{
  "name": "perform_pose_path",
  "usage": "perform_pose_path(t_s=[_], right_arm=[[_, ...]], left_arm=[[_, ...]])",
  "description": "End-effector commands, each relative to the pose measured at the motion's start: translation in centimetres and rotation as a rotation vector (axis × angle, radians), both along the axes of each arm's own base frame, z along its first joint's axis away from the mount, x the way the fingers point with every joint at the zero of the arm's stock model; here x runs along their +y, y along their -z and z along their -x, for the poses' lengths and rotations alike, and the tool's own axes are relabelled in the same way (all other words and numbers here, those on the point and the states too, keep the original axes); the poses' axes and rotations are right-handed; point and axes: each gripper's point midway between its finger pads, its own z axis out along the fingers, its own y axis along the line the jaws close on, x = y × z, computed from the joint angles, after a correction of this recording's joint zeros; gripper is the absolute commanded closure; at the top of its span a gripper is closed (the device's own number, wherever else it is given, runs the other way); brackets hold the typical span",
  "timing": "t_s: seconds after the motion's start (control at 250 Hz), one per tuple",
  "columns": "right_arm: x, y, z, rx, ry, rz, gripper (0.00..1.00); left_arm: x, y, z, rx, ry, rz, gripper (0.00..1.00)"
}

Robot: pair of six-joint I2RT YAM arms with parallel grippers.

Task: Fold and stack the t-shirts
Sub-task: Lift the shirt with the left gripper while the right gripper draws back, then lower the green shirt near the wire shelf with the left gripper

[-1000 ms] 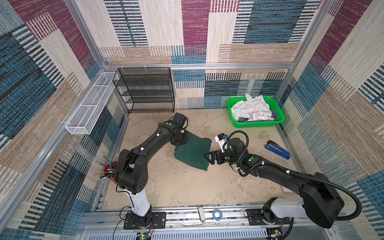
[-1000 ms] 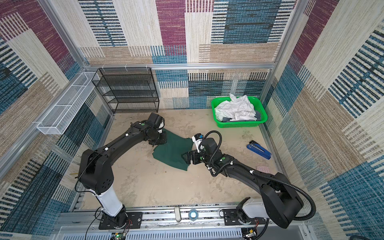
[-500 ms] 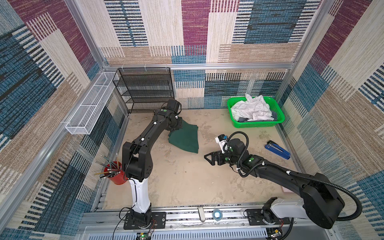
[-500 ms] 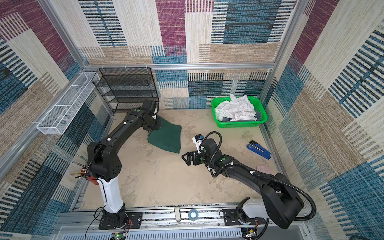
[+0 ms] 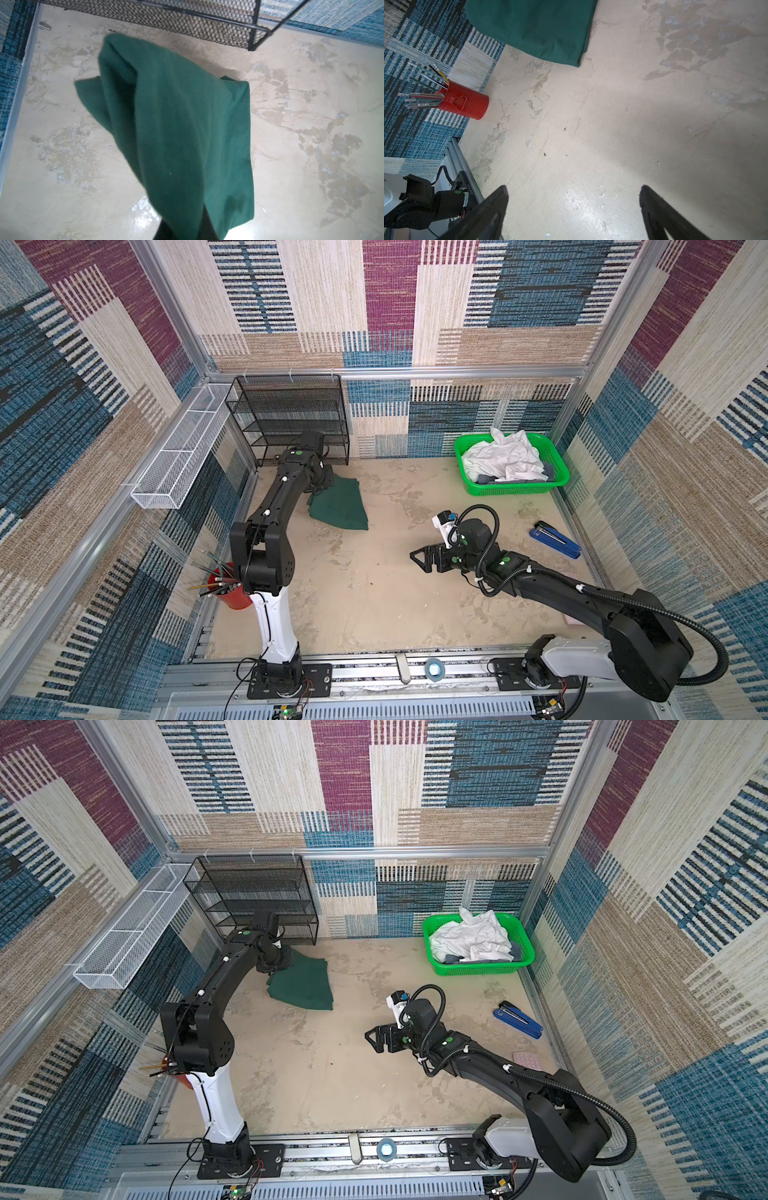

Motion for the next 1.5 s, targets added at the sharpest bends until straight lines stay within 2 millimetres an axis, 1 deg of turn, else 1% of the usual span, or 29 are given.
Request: perform_pose_path(t_s=[0.0,0.036,0.176,0.38,0.46,0.596,0.788,0.96,1.16,1.372,1.44,1.496], right_arm=[[-0.1,0.1,-0.2,-0.003,0.014,0.005,0.01],[-0.1,-0.1,-0.2,-0.007,0.015,0.002,0.01],[-0.1,0.3,-0.2,0.004,0.014,0.008,0.01],[0.2,0.5,-0.3,0.013,0.008,0.009,0.01],[0.0,0.8,-0.2,0.017,0.013,0.015,0.01],[-0.1,1.2,-0.1,0.026,0.012,0.020,0.01],[-0.1,1.1,-0.1,0.024,0.013,0.018,0.01],[-0.2,1.7,0.0,0.036,0.013,0.025,0.01],[0.1,1.8,-0.1,0.042,0.006,0.022,0.01],[-0.1,2.2,0.0,0.049,0.011,0.032,0.01],[-0.1,2.2,0.1,0.049,0.008,0.033,0.01],[-0.1,2.3,0.0,0.051,0.008,0.032,0.01]], left_arm=[[1.4,-0.5,-0.8,-0.030,-0.017,0.003,1.00],[2.0,-0.5,-0.8,-0.031,-0.028,0.008,1.00],[3.6,-0.2,-0.7,-0.022,-0.054,0.014,1.00],[5.0,0.0,-0.4,-0.020,-0.072,0.015,1.00],[5.7,0.4,-0.4,-0.013,-0.086,0.013,1.00],[6.9,1.7,-0.5,0.001,-0.116,0.031,1.00],[8.5,3.3,-0.3,0.020,-0.148,0.054,1.00],[9.7,4.7,-0.3,0.024,-0.176,0.077,1.00],[10.4,6.1,-0.2,0.045,-0.199,0.089,1.00],[11.9,7.7,0.3,0.090,-0.241,0.071,1.00],[12.2,8.1,0.4,0.099,-0.250,0.070,0.96],[12.5,8.3,0.5,0.104,-0.258,0.065,0.90]])
